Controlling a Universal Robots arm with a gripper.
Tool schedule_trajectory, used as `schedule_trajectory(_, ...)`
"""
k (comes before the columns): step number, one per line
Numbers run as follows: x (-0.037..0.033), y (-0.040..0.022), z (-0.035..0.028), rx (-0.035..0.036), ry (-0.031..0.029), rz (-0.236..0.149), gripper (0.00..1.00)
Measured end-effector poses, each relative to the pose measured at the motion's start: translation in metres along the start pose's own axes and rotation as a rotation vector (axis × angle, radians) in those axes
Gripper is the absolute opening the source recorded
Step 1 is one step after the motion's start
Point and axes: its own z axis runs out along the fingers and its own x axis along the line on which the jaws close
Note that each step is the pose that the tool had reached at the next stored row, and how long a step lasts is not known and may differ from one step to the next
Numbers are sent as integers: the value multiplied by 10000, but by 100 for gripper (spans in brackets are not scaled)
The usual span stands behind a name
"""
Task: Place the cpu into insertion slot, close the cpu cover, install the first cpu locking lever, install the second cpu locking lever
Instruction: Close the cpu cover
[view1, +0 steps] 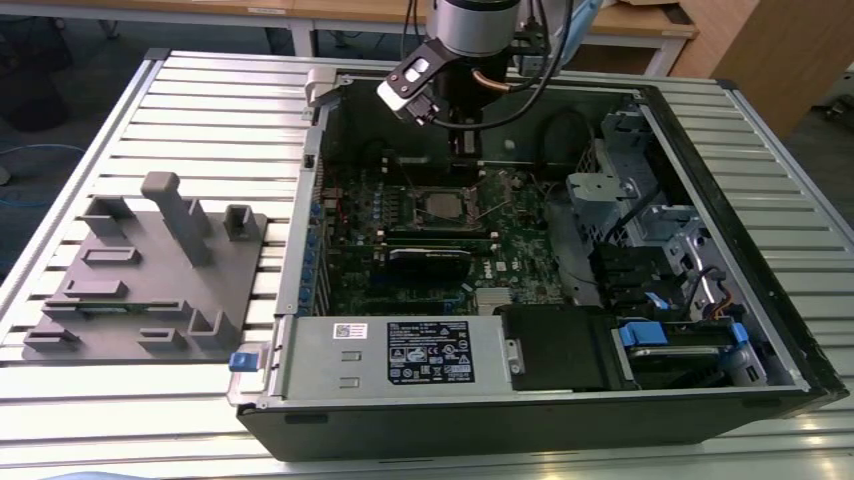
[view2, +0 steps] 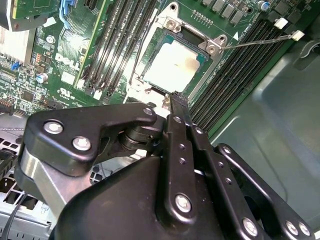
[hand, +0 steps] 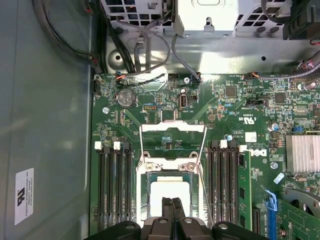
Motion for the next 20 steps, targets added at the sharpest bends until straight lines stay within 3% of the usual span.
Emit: schedule_trajectory(20,3,66,4,0,-1,0,10)
